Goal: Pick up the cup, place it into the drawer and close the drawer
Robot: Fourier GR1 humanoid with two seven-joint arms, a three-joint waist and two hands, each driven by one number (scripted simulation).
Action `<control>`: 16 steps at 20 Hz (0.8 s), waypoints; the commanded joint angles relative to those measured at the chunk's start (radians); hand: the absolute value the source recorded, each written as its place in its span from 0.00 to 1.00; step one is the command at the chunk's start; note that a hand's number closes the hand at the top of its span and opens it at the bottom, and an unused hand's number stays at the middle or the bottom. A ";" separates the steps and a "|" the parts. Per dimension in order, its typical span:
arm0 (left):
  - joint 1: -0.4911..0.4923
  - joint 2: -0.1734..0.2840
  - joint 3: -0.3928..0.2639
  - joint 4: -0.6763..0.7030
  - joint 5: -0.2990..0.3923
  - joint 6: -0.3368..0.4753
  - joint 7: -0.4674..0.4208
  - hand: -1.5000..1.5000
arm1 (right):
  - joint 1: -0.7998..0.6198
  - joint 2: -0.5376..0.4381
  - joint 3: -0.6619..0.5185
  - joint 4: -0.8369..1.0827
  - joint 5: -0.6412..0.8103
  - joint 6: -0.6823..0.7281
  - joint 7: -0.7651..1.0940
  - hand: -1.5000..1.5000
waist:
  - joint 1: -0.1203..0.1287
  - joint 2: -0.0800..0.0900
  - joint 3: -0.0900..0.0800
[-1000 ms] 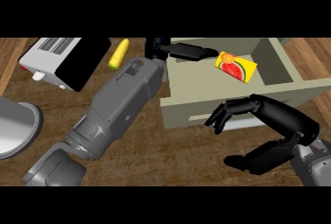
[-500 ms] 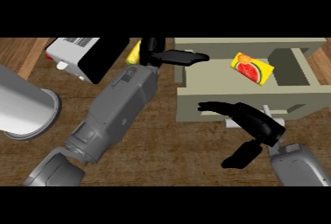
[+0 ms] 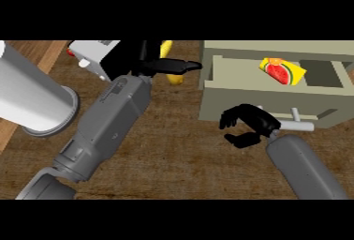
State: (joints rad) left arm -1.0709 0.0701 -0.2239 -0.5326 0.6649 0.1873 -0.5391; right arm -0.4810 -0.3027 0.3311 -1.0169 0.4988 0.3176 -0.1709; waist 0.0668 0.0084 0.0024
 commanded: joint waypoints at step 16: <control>0.208 0.126 -0.021 -0.182 0.007 -0.147 0.031 0.00 | -0.434 -0.105 -0.324 0.533 -0.090 -0.175 -0.205 1.00 | 0.116 0.039 0.003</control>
State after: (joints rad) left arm -0.8946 0.1712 -0.2419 -0.7009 0.6732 0.0722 -0.5037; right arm -0.7736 -0.3298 0.0933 -0.5582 0.4209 0.2156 -0.4218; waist 0.1499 0.0272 0.0102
